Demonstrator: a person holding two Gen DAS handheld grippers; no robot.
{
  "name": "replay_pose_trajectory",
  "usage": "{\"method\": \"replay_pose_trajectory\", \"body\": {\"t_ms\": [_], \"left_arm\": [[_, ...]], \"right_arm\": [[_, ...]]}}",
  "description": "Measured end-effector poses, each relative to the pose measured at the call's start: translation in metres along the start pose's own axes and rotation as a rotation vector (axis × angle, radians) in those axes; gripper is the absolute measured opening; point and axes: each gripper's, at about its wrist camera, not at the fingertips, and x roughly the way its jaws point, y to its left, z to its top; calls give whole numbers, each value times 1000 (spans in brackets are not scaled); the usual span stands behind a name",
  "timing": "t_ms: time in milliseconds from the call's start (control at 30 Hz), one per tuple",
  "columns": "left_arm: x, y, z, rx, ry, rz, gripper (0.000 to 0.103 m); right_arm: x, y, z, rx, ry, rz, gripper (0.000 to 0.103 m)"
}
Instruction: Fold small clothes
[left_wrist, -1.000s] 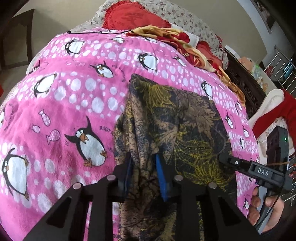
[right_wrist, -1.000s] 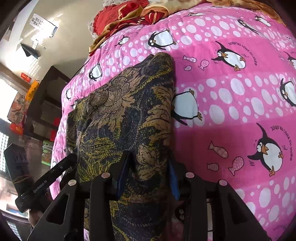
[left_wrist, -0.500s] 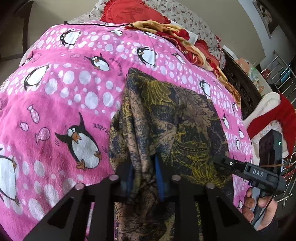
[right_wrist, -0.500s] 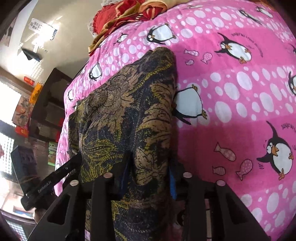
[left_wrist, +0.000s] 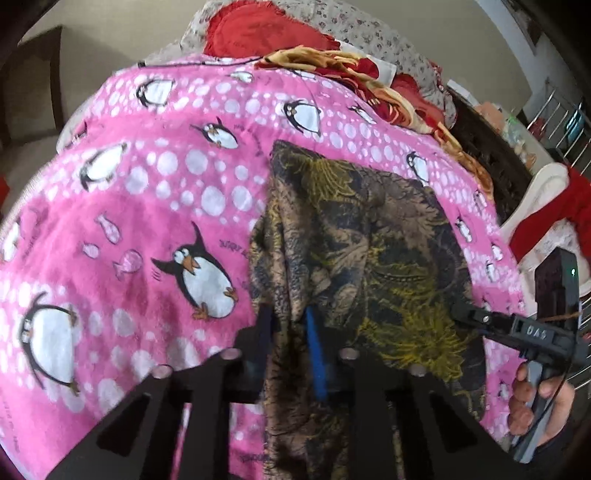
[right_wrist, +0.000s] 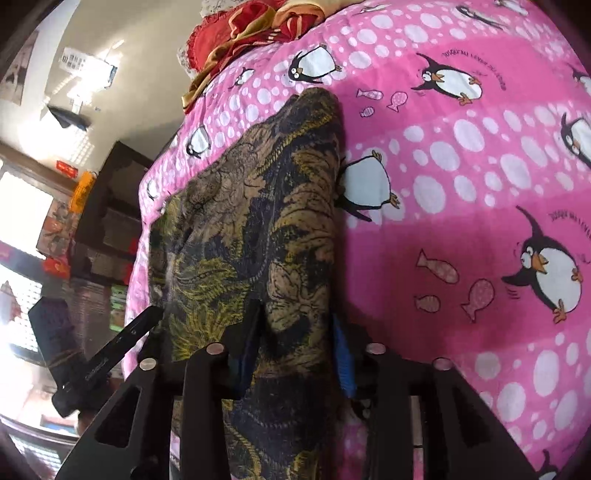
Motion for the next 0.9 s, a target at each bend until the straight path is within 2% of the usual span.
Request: {"method": "replay_pose_trajectory", "body": {"t_ms": [67,133,167,200,233,300,333,367,400,433,467,633,733,833,900], "left_arm": [[-7,-6,1,20,-25,4,14],[-11,-10,1,36,-45,-12,16],[-9,-9,1,30,-42,-19,26],[-5,-7,1,20,-25,-23,34],[1,-5,1,8,-5,-17,48],[10,-3,0,-3,12,-16,49],[12,-1,0,-15,17,-33,45],[12,1,2,-36,25,-68,31],[12,3,4,-52,35,-89,27],[11,3,6,-59,29,-89,19],[8,3,7,-61,18,-92,16],[-10,-20,17,-44,-56,-121,14],[-21,-47,30,-11,-113,-145,14],[-24,-82,48,33,-170,-175,14],[-16,-98,56,45,-166,-188,14]], "right_arm": [[-2,7,0,-34,-7,-26,8],[-7,13,0,-53,-22,-34,8],[-9,14,0,-60,-32,-27,9],[-9,13,0,-54,-33,-24,16],[-7,9,1,-34,-36,-28,19],[-2,0,4,11,-32,-3,22],[3,-4,5,33,-24,21,22],[8,-3,7,31,-16,29,21],[12,-1,8,13,-6,15,15],[14,2,9,-2,0,5,9],[13,7,10,-29,-1,-4,7],[-18,35,16,-155,-48,-19,4],[-48,51,26,-240,-119,-59,4],[-80,49,36,-270,-193,-88,4],[-100,35,49,-249,-233,-94,4]]}}
